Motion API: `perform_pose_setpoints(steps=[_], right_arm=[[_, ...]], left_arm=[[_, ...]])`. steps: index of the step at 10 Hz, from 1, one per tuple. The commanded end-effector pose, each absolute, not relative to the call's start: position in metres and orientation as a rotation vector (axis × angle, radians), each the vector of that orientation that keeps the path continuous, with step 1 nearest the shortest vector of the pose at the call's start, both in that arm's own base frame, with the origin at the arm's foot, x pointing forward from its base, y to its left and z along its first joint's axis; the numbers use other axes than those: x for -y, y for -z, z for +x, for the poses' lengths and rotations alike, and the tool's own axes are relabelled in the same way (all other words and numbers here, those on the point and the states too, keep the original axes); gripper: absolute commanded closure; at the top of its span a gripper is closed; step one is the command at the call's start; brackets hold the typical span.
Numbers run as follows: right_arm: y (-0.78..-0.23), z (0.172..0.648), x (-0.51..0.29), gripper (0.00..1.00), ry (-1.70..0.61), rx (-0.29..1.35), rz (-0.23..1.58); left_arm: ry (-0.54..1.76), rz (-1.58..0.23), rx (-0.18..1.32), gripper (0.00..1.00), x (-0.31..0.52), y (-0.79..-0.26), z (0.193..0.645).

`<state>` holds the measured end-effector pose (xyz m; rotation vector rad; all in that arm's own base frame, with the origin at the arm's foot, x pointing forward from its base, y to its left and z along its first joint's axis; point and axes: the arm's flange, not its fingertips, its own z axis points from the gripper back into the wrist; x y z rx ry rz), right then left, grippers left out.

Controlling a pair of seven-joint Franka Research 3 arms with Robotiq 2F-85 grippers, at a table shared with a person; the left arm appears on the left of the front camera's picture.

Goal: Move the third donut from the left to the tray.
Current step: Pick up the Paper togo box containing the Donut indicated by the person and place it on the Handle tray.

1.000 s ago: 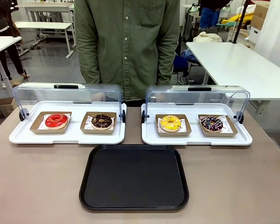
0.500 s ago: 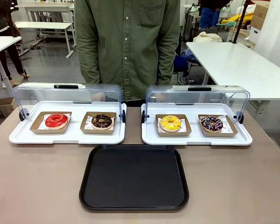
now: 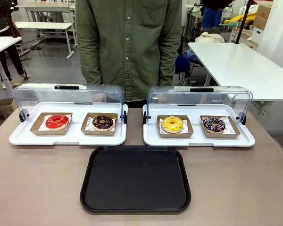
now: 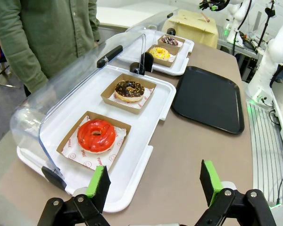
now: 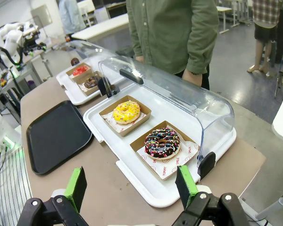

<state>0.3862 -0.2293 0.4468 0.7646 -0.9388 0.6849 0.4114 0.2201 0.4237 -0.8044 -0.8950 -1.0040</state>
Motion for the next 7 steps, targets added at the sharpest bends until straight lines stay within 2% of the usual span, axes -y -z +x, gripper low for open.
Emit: perform_pose_setpoints(steps=[1,7], right_arm=[[-0.4480,0.3882,0.2296,0.00,-0.695,0.970,0.771],[-0.4480,0.3882,0.2296,0.00,-0.695,0.970,0.771]], left_arm=[[1.008,-0.803,0.896,0.00,-0.2210,-0.4258,0.4118],[1.008,-0.803,0.896,0.00,-0.2210,-0.4258,0.4118]])
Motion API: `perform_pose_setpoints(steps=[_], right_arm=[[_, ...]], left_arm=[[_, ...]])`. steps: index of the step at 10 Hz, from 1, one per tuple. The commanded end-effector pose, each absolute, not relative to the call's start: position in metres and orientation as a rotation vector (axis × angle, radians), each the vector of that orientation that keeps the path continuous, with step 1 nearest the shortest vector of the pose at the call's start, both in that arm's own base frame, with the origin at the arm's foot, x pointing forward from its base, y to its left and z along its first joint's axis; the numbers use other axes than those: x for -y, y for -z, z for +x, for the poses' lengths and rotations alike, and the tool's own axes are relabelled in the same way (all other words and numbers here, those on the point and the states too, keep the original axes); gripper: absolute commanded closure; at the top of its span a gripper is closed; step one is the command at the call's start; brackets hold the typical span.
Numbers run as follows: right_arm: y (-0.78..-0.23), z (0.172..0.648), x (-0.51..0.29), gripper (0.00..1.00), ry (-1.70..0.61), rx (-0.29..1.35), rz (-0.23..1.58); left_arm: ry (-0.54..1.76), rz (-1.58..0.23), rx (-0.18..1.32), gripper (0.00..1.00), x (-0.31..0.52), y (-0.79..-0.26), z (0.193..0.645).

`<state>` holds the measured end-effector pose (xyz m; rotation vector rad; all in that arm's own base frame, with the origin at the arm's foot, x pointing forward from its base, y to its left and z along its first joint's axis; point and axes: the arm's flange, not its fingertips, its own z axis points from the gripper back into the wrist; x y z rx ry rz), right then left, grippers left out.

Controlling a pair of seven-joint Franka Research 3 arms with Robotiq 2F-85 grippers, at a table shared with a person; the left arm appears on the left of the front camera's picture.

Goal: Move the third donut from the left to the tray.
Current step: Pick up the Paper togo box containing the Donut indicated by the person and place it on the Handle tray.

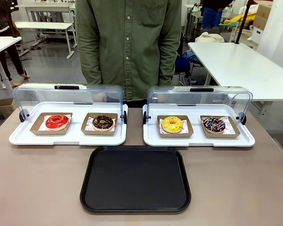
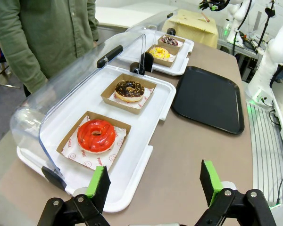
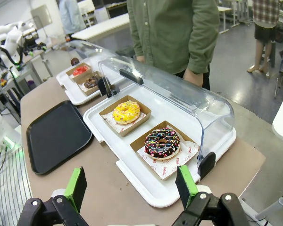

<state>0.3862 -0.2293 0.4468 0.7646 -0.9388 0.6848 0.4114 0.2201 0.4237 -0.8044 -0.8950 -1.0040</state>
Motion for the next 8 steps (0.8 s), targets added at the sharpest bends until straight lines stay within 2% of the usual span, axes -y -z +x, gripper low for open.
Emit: perform_pose_setpoints(steps=[1,8], right_arm=[[-0.4480,0.3882,0.2296,0.00,-0.695,0.970,0.771],[-0.4480,0.3882,0.2296,0.00,-0.695,0.970,0.771]], left_arm=[[1.008,-0.803,0.896,0.00,-0.2210,-0.4258,0.4118],[1.008,-0.803,0.896,0.00,-0.2210,-0.4258,0.4118]])
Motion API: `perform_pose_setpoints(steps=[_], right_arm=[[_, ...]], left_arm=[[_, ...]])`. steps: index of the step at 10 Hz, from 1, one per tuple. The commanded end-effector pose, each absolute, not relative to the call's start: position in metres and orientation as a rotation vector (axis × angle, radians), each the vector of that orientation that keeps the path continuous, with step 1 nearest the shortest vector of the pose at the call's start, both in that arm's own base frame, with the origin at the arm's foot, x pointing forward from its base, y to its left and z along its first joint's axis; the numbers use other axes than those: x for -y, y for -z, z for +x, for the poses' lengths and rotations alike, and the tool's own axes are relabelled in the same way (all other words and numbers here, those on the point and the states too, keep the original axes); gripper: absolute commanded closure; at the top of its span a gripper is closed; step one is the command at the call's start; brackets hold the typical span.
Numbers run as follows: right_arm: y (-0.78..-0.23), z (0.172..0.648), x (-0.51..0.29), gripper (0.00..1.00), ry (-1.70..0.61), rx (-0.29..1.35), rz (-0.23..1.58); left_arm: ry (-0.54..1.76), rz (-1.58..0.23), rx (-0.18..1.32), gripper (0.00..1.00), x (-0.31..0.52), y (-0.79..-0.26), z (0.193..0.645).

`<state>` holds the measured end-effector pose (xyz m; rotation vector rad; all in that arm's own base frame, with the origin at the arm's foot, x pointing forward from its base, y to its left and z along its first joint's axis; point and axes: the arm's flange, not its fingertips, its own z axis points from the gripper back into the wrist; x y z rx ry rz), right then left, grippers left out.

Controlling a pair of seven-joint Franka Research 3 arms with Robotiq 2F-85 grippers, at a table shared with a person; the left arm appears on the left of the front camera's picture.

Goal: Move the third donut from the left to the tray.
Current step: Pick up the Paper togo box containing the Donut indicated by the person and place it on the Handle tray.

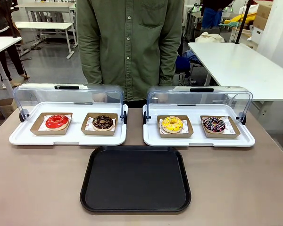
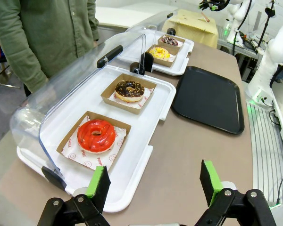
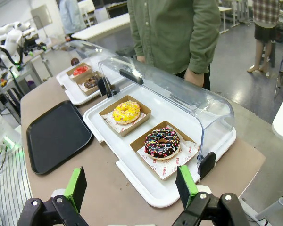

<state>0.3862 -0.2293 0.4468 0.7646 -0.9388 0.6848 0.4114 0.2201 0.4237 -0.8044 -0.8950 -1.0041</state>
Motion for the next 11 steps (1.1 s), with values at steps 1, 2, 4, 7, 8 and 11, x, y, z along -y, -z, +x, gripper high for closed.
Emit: perform_pose_setpoints(steps=[1,2,4,7,8,11], right_arm=[[-0.4480,0.3882,0.2296,0.00,-0.695,0.970,0.771],[-0.4480,0.3882,0.2296,0.00,-0.695,0.970,0.771],[-0.4480,0.3882,0.2296,0.00,-0.695,0.970,0.771],[-0.4480,0.3882,0.2296,0.00,-0.695,0.970,0.771],[-0.4480,0.3882,0.2296,0.00,-0.695,0.970,0.771],[-0.4480,0.3882,0.2296,0.00,-0.695,0.970,0.771]], left_arm=[[1.008,-0.803,0.896,0.00,-0.2210,-0.4258,0.4118],[1.008,-0.803,0.896,0.00,-0.2210,-0.4258,0.4118],[1.008,-0.803,0.896,0.00,-0.2210,-0.4258,0.4118],[1.008,-0.803,0.896,0.00,-0.2210,-0.4258,0.4118],[1.008,-0.803,0.896,0.00,-0.2210,-0.4258,0.4118],[1.008,-0.803,0.896,0.00,-0.2210,-0.4258,0.4118]])
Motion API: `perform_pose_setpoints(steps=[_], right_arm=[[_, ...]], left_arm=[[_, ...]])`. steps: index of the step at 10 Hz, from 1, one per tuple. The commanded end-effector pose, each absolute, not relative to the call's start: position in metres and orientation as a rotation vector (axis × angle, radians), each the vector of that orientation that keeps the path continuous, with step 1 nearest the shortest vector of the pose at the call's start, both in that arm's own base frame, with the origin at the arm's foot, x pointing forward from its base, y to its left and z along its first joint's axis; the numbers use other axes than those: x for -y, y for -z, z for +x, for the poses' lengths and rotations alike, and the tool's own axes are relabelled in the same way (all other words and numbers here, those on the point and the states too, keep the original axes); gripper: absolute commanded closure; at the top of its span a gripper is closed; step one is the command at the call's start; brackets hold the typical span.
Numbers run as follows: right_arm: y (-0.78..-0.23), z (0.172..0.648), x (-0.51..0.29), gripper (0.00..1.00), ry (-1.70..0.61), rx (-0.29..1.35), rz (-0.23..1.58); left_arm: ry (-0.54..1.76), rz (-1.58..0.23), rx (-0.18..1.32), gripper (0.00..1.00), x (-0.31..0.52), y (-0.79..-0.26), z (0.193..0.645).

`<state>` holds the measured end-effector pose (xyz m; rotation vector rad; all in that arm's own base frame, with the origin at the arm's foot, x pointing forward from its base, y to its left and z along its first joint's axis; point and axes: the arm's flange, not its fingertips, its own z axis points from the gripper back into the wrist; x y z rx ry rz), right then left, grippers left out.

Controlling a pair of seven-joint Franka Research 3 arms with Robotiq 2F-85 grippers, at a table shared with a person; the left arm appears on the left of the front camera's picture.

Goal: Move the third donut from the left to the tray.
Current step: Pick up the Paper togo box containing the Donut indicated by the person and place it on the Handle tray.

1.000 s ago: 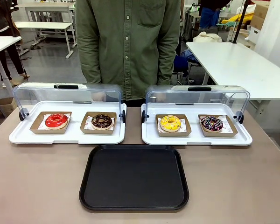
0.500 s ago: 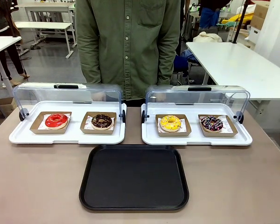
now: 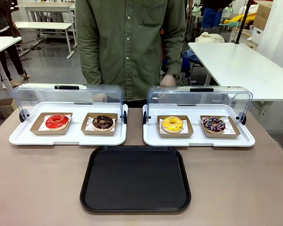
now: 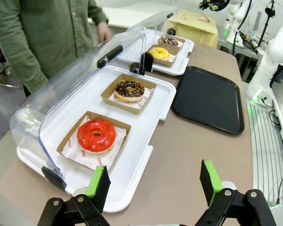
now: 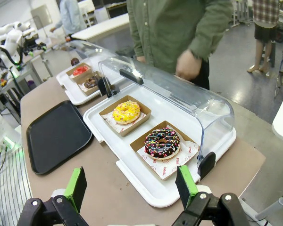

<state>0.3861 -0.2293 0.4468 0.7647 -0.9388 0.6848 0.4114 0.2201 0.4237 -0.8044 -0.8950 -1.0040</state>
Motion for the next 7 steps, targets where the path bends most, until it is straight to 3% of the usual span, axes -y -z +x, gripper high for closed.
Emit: perform_pose_setpoints(steps=[1,7], right_arm=[[-0.4480,0.3882,0.2296,0.00,-0.695,0.970,0.771],[-0.4480,0.3882,0.2296,0.00,-0.695,0.970,0.771]], left_arm=[[1.008,-0.803,0.896,0.00,-0.2210,-0.4258,0.4118],[1.008,-0.803,0.896,0.00,-0.2210,-0.4258,0.4118]])
